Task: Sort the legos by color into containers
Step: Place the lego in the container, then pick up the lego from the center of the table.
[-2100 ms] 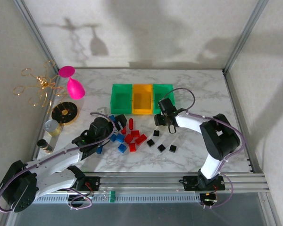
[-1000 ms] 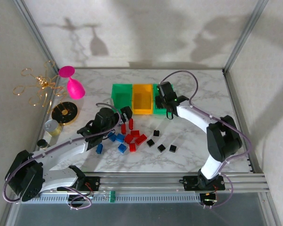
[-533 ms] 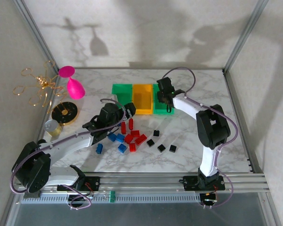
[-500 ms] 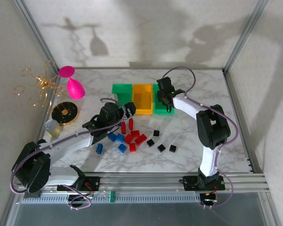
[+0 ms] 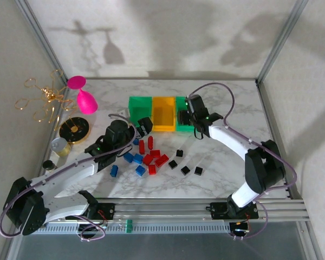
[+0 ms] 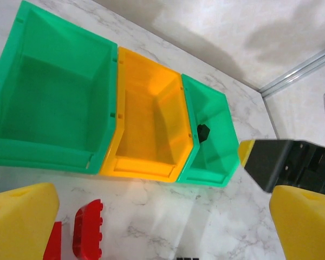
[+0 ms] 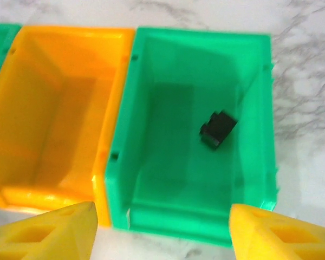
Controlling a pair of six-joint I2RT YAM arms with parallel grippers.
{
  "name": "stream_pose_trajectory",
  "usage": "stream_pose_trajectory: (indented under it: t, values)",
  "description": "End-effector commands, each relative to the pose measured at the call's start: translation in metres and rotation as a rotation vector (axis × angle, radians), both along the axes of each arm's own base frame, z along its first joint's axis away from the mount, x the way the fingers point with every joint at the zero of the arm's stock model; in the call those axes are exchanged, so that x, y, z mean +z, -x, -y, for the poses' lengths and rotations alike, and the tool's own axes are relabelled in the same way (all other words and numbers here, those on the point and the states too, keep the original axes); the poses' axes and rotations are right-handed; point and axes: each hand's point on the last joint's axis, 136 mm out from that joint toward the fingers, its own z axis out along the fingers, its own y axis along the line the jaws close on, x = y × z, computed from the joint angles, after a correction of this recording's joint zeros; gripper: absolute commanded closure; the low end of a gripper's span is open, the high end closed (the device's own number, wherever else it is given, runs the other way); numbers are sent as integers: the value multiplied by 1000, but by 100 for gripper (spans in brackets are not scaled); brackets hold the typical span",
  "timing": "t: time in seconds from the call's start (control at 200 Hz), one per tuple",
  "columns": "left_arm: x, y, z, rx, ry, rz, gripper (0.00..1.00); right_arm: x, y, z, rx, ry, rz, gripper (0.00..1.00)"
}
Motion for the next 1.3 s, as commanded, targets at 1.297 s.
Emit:
stream_pose_trajectory:
  t: [1.297]
  values:
    - [-65,52,-18,-11,-5,-155,0,-122,112,-29,-100,50,-263,57]
